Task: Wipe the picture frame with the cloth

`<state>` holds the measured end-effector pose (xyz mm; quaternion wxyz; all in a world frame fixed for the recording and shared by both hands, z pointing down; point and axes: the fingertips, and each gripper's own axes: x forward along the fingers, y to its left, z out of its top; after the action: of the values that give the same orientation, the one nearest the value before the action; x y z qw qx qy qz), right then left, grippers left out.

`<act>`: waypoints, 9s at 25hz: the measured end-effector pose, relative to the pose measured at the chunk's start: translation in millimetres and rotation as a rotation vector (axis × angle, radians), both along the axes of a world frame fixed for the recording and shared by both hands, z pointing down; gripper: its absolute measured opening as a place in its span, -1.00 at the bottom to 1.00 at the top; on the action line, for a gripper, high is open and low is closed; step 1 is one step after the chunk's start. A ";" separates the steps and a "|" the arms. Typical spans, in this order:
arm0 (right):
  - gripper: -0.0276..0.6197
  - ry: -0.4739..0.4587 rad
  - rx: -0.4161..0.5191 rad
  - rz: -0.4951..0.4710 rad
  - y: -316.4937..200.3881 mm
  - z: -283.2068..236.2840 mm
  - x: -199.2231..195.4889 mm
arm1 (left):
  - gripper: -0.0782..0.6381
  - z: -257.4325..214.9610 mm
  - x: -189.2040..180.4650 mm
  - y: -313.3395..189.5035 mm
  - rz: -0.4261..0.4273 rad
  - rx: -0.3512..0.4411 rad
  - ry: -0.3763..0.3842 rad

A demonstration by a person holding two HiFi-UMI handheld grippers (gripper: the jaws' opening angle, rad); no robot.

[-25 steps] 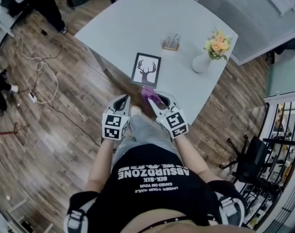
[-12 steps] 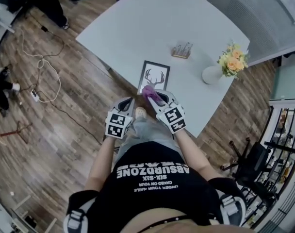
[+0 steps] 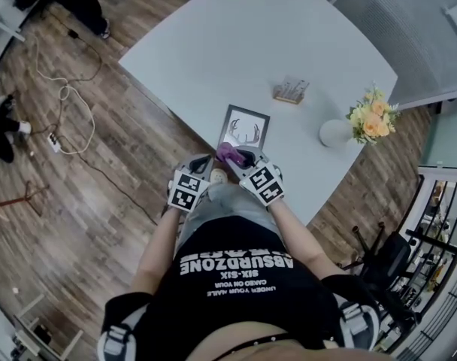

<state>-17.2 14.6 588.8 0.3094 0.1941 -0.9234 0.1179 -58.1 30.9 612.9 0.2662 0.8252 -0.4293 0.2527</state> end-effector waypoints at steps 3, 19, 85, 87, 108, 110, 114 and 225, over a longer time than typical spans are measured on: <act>-0.60 0.035 -0.029 -0.046 -1.0 13.7 -5.1 | -0.74 9.5 -1.7 -3.9 0.015 -0.027 -0.008; -0.60 0.068 -0.034 -0.075 -26.4 29.5 -6.0 | -0.74 30.9 6.0 -29.2 0.051 -0.074 -0.029; -0.59 -0.025 -0.023 0.399 -155.8 39.6 66.1 | -0.73 58.3 19.9 -53.6 0.113 -0.145 -0.058; -0.59 -0.027 -0.032 0.416 -155.4 40.4 72.2 | -0.73 58.3 20.2 -53.3 0.112 -0.146 -0.062; -0.60 -0.015 -0.105 0.336 -132.7 41.7 64.0 | -0.74 57.6 19.4 -54.1 0.089 -0.153 -0.054; -0.60 -0.016 -0.113 0.325 -129.1 41.3 62.1 | -0.73 57.3 18.8 -54.0 0.087 -0.155 -0.051; -0.60 -0.017 -0.131 0.300 -119.7 40.7 59.2 | -0.73 56.6 18.4 -54.1 0.081 -0.156 -0.052; -0.61 0.234 0.011 0.197 -142.4 52.4 83.8 | -0.73 58.7 20.5 -53.8 0.112 -0.153 -0.054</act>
<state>66.7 -127.8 641.3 0.4009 0.2980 -0.8580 0.1192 -37.6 -22.9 671.6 0.3022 0.8180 -0.3690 0.3215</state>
